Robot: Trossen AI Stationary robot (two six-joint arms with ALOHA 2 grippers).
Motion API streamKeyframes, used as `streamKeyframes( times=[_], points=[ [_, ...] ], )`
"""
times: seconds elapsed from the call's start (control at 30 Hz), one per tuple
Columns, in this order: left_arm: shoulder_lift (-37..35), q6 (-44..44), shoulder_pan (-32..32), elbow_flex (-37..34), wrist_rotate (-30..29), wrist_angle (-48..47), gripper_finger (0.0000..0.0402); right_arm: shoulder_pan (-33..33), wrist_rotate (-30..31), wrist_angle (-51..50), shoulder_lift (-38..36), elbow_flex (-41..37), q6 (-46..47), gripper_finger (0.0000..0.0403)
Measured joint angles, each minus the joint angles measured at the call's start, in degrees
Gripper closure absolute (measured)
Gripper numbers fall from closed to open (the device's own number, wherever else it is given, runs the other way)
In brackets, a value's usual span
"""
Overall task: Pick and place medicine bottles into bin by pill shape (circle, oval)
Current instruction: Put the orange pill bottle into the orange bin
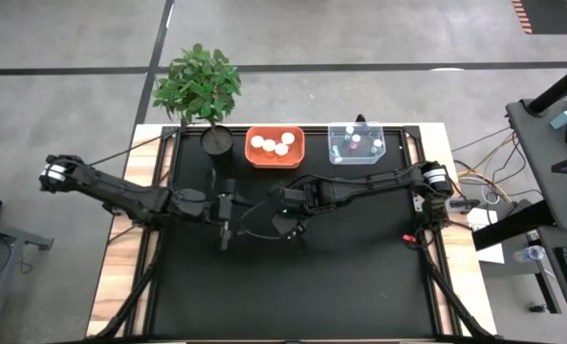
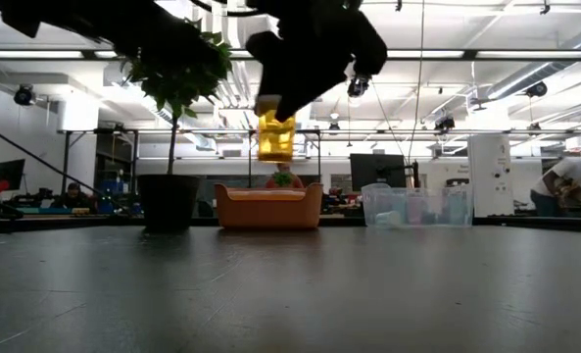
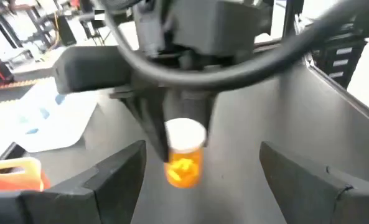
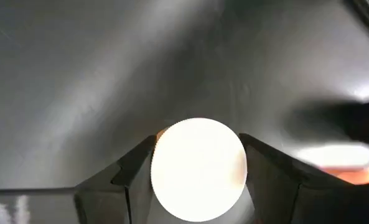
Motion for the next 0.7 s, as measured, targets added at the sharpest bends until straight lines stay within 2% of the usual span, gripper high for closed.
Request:
streamKeyframes(
  times=[0.17, 0.27, 0.47, 0.7],
  points=[
    [-2.83, 2.50, 0.00, -0.30, -1.79, 0.84, 0.0107, -3.09, 6.28, -2.10, -2.87, 0.00, 2.02, 0.0201],
    [-3.57, 4.80, 0.00, -0.35, -3.47, 2.07, 0.0107, -6.37, 8.08, -2.12, -5.14, 0.00, 4.31, 0.0200],
    [-4.12, 10.14, 0.02, -0.50, -9.28, 4.68, 0.0107, -15.40, 8.20, -1.82, -6.57, 0.04, 11.00, 0.0200],
    [-4.12, 11.89, 0.02, -0.65, -11.69, 5.00, 0.0107, -22.12, 7.52, 1.05, -2.68, 0.03, 9.18, 0.0204]
  ],
)
